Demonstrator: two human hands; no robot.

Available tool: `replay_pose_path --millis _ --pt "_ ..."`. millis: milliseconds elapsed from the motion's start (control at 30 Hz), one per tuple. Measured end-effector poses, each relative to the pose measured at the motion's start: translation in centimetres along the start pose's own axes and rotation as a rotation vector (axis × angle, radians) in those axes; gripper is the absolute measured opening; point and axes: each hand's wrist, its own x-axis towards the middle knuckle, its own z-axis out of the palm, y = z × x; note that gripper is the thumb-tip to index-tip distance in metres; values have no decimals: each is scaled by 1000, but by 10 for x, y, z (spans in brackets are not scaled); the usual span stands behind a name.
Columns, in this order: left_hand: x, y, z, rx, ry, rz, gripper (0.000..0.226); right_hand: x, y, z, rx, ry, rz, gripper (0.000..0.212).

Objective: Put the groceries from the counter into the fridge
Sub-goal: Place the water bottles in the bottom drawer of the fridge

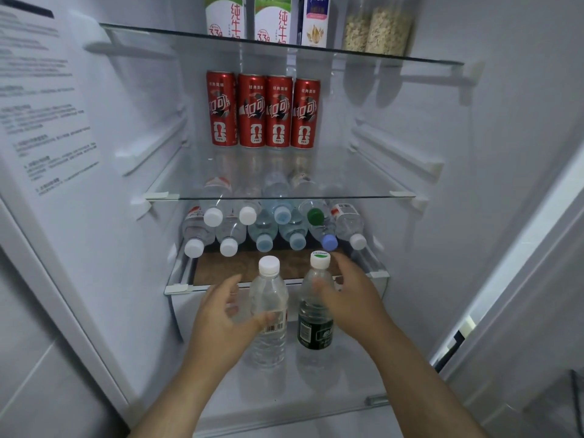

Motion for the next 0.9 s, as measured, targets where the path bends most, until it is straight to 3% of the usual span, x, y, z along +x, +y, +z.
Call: replay_pose_path --millis 133,267,367,467,600,700,800,900 --pt "-22 17 -8 -94 161 183 40 15 -20 -1 -87 -2 59 52" --pt "-49 30 4 -224 21 144 3 17 -24 -4 -172 -37 65 27" --pt "-61 42 23 -319 -134 -105 19 1 -21 -11 -165 0 52 19" --pt "-65 53 37 -411 -262 -357 17 -22 -20 -20 -100 46 21 14" --pt "-71 63 46 -483 -279 -532 16 -52 -30 -39 -50 167 -75 18" --pt "-81 74 49 -628 -356 -780 46 -77 -41 -57 3 224 -119 17" --pt "-90 89 53 -804 -444 -849 63 -104 -50 -72 86 258 -154 18" --pt "-95 111 57 -912 -436 -810 50 -131 -53 -83 148 298 -176 21"
